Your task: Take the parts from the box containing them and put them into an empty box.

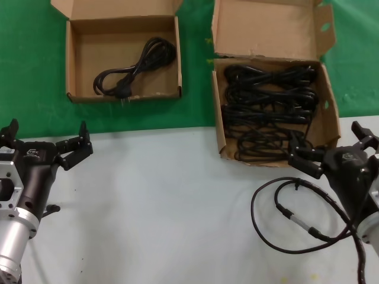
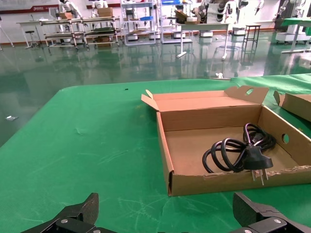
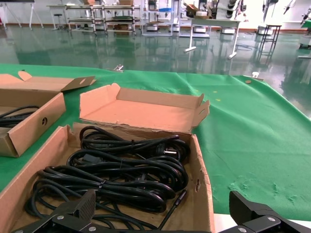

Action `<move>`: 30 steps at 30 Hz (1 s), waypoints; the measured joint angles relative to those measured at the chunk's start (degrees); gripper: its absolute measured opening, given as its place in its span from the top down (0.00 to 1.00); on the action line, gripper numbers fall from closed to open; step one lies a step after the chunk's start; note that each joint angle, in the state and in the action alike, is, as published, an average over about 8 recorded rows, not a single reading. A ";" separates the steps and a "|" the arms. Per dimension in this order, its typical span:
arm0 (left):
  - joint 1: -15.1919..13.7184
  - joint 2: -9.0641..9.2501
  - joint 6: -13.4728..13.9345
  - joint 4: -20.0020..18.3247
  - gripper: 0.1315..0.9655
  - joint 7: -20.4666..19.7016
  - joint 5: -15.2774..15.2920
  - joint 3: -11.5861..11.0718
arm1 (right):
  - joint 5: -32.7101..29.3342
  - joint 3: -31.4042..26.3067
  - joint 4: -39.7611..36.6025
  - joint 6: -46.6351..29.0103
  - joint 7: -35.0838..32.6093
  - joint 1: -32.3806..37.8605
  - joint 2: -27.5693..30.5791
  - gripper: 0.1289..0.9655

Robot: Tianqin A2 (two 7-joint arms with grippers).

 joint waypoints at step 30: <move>0.00 0.00 0.00 0.00 0.00 0.00 0.00 0.00 | 0.00 0.00 0.00 0.00 0.00 0.00 0.00 0.00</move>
